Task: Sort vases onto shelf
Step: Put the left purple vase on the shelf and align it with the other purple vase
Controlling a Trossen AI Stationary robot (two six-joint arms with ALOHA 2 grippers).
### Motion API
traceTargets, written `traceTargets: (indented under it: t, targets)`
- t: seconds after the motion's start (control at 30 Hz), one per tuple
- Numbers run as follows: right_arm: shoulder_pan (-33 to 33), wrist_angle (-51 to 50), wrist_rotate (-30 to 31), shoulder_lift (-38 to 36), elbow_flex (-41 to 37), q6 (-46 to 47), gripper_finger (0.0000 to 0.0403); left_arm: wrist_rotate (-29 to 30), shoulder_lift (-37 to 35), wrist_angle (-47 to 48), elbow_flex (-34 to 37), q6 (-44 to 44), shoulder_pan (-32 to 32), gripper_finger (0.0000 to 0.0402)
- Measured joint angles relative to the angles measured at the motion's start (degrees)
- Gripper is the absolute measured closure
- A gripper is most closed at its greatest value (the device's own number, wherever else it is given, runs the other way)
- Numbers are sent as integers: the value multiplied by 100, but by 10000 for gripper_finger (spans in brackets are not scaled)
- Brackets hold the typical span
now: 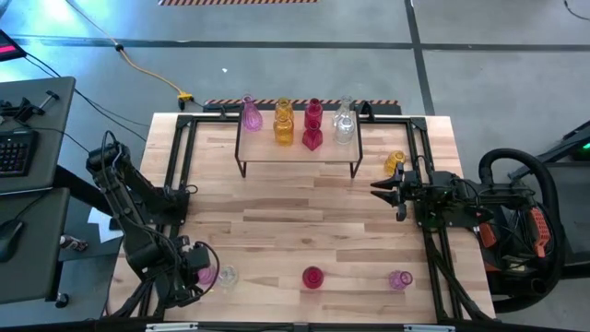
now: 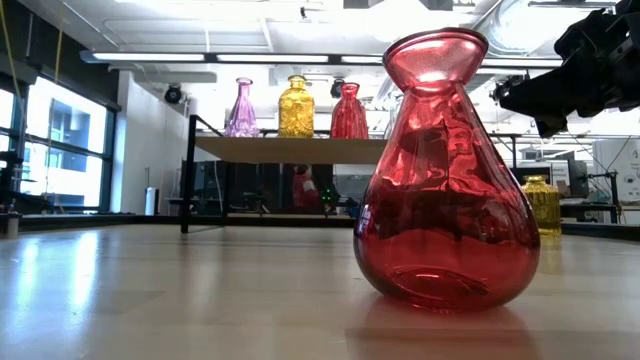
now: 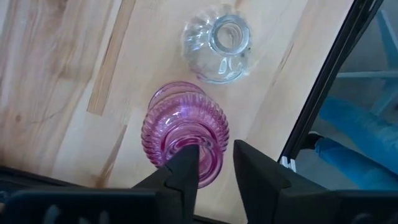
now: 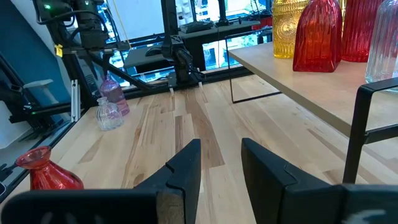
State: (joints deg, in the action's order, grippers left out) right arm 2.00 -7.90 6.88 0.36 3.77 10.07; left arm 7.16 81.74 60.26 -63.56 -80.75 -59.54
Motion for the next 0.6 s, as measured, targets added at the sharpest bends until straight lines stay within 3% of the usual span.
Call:
traceTargets:
  t: [0.33,0.6]
  targets:
    - [0,0,-1,0,0,-1,304,26,1,85,0,-127,-1,380]
    - [1,0,-1,0,0,-1,304,-36,-6,228,-6,-212,1,390]
